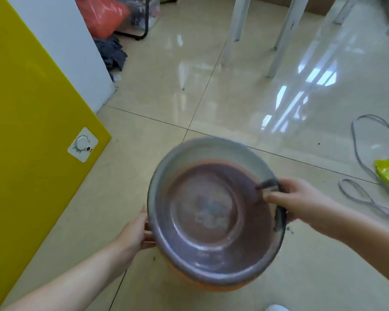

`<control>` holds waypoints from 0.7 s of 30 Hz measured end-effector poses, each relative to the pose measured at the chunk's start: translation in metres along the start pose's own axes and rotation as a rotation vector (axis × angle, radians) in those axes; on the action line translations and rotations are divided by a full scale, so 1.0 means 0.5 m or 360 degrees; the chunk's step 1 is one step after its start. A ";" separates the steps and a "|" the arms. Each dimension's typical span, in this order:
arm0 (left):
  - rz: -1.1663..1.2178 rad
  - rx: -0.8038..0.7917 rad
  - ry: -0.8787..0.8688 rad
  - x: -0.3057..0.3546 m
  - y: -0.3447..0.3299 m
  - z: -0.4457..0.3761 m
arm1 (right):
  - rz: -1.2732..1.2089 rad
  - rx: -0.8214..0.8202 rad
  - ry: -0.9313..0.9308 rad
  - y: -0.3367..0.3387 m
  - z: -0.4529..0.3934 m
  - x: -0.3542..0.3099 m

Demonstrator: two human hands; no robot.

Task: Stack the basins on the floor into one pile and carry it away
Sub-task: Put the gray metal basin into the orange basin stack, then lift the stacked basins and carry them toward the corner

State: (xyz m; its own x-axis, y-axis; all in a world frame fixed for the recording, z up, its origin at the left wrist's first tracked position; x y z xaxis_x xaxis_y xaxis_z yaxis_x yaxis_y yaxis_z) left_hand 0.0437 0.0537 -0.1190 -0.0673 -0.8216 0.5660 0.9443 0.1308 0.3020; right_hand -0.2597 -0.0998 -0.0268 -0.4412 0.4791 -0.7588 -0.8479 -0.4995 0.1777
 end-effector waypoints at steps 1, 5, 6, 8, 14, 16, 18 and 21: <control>0.0027 0.0008 0.0023 -0.003 0.003 -0.001 | 0.0082 -0.0044 -0.0049 -0.013 0.004 0.027; 0.0187 -0.0105 0.0090 -0.008 0.007 0.005 | 0.0435 -0.0043 -0.0140 -0.028 -0.014 0.094; 0.0200 -0.0120 0.0097 -0.011 0.007 0.004 | 0.0559 -0.0016 -0.0126 -0.029 -0.022 0.098; 0.0189 -0.0127 0.0081 -0.011 0.005 0.007 | 0.0787 0.0022 -0.0083 -0.033 -0.034 0.098; 0.0004 -0.0096 -0.0027 -0.002 -0.002 0.017 | 0.1559 0.0400 0.0513 -0.029 -0.013 0.055; -0.0082 -0.0090 -0.0084 0.001 -0.008 0.022 | 0.1456 0.0619 0.0662 -0.016 -0.015 0.055; -0.0143 -0.0043 -0.0138 0.003 -0.015 0.023 | 0.1278 0.0616 0.0457 -0.005 -0.033 0.079; -0.0244 0.0057 -0.0155 0.009 -0.033 0.026 | 0.0860 0.0313 0.0019 -0.020 -0.062 0.131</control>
State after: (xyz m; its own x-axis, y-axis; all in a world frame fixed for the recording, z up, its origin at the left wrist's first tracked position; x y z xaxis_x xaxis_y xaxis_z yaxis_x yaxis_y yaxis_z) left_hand 0.0235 0.0550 -0.1117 -0.2418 -0.7761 0.5824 0.9086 0.0295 0.4166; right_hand -0.2709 -0.0856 -0.0977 -0.8246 0.1843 -0.5348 -0.5423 -0.5267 0.6546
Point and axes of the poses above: each hand's wrist, its own z-axis away from the middle knuckle, its own y-axis out of the back of the hand, x = y × z, the point moved 2 cm from there along -z, towards the middle knuckle, and after that the axes turned 12 degrees about -z, right-handed, at the moved point
